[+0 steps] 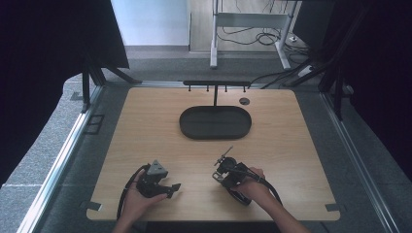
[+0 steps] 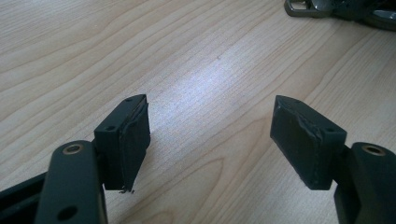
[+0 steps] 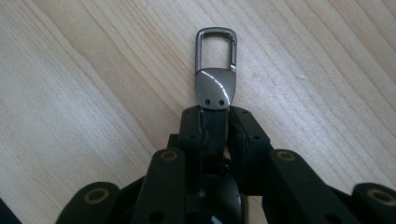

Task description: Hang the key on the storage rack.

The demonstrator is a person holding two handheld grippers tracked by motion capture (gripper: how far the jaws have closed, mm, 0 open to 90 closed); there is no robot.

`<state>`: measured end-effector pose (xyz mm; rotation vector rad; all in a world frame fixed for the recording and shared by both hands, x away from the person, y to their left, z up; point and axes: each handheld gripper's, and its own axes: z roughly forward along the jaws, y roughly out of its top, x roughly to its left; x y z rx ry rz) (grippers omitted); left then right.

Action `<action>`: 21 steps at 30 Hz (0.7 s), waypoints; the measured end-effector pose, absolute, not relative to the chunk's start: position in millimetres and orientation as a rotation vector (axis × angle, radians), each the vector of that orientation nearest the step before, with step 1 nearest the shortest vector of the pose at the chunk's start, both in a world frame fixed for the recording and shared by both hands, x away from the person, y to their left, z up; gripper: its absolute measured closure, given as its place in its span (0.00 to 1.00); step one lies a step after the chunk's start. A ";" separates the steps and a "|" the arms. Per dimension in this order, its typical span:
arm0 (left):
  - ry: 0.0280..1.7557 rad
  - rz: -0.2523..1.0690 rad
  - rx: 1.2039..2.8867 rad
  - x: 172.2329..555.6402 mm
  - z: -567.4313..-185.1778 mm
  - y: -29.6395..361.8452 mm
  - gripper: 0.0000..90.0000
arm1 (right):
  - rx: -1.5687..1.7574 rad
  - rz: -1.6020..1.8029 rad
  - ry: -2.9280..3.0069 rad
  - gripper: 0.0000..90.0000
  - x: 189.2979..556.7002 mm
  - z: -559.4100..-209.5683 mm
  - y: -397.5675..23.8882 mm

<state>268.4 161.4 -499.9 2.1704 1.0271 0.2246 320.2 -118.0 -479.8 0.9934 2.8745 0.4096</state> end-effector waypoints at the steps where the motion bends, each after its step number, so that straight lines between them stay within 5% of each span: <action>1: 1.027 0.225 2.171 268.4 -500.0 161.3 0.32 | 0.993 0.412 2.873 0.85 320.1 -479.8 -118.3; 21: 1.026 0.226 2.177 268.8 -500.7 160.6 0.32 | 0.986 0.464 2.873 0.89 319.2 -480.6 -122.5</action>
